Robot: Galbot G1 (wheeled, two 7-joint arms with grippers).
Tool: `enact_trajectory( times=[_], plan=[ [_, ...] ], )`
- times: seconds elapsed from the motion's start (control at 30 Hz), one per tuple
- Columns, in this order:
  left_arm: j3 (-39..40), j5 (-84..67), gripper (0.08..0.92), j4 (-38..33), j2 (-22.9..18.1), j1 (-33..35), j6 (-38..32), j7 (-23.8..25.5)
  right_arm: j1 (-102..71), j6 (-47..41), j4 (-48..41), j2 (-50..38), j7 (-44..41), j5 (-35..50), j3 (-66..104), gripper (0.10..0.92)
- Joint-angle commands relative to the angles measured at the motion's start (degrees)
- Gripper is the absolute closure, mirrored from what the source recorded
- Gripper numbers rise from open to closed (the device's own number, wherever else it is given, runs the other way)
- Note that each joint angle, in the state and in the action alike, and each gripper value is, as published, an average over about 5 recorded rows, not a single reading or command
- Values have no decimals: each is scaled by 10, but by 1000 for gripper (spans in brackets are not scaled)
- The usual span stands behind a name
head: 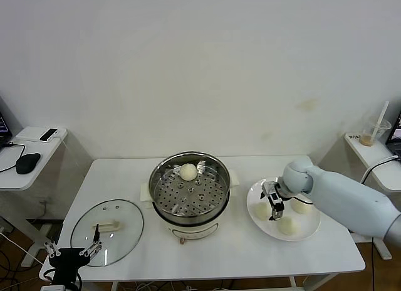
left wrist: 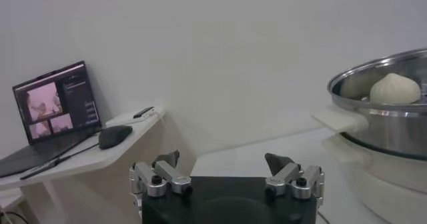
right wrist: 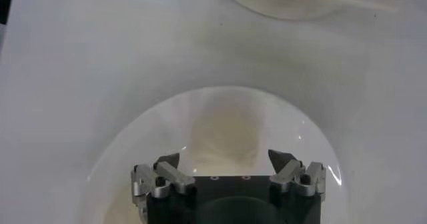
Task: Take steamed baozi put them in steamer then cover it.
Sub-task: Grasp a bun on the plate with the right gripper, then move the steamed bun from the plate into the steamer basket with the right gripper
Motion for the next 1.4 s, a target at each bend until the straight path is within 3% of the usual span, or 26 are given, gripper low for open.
enact_trajectory(
  times=[0.03,0.47,0.77,1.07,1.4],
  plan=[
    [-1,0,177,-1,0,1,0,0,-12,0,-32,24,2,-10,8,242],
    [-2,1,177,-8,-3,5,0,0,-6,2,-29,21,-22,-5,10,436],
    [0,-1,177,-8,0,3,0,0,61,9,-2,-18,-67,12,6,448],
    [9,0,177,-11,4,2,-1,-1,196,-7,48,-65,-66,91,-20,440],
    [12,0,177,-17,7,1,-1,0,386,-40,73,24,-48,193,-111,432]
  ],
)
